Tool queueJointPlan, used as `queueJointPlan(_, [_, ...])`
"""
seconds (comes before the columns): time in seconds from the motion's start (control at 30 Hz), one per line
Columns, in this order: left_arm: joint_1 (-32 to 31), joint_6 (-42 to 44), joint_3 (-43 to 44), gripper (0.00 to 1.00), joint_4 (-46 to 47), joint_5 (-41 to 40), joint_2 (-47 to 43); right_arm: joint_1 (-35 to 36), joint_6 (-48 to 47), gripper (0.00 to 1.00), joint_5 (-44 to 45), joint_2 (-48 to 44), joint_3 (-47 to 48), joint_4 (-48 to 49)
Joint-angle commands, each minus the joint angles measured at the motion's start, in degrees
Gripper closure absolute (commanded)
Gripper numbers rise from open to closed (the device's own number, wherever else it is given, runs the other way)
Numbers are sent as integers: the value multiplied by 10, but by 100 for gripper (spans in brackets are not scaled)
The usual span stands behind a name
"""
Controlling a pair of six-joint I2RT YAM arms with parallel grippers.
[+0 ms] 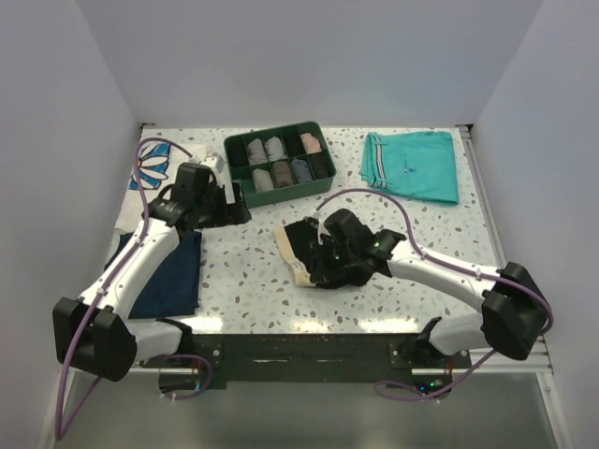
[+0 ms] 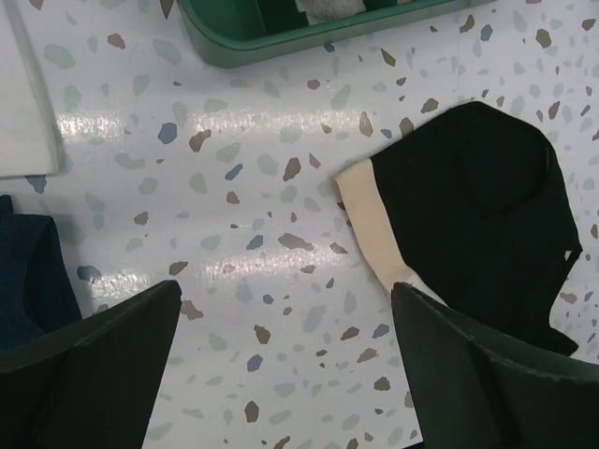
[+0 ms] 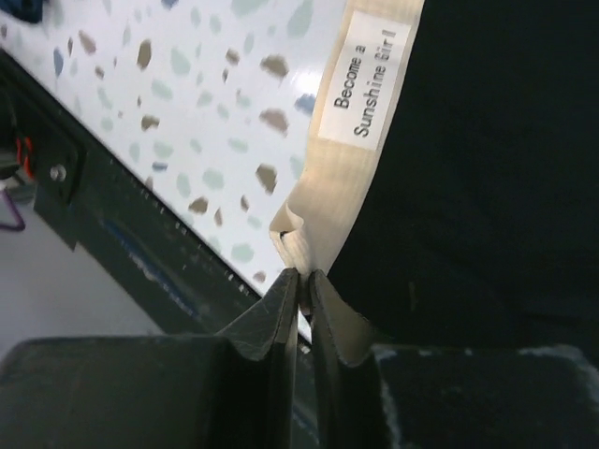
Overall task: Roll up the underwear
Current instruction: Flatten out the underwear at the center of the board.
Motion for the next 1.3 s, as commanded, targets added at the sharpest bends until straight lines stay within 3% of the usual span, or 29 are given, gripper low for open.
queueJointPlan(0.0, [-4, 14, -25, 0, 24, -9, -9, 21, 47, 65, -43, -44, -38, 48])
queueJointPlan(0.07, [-4, -1, -29, 0, 23, -12, -12, 21, 32, 57, -56, -49, -19, 25])
queueJointPlan(0.1, [-4, -6, -33, 0, 23, -6, -15, 20, 9, 47, -44, -51, -2, 3])
queueJointPlan(0.27, [-6, -24, -62, 0, 33, 52, -47, -12, -39, 43, 88, -29, 106, -83])
queueJointPlan(0.43, [-37, -20, -92, 0, 33, 85, -76, -105, -16, 58, 117, 52, 149, -74])
queueJointPlan(0.7, [-188, -100, -142, 1, 104, 114, -76, -121, -63, 74, 82, 198, 238, -80])
queueJointPlan(0.93, [-303, -127, -110, 2, 158, 117, 12, -134, -78, 77, 40, 272, 288, -74])
queueJointPlan(1.27, [-339, -81, -55, 2, 178, 149, 125, -159, -59, 80, -31, 347, 306, -23])
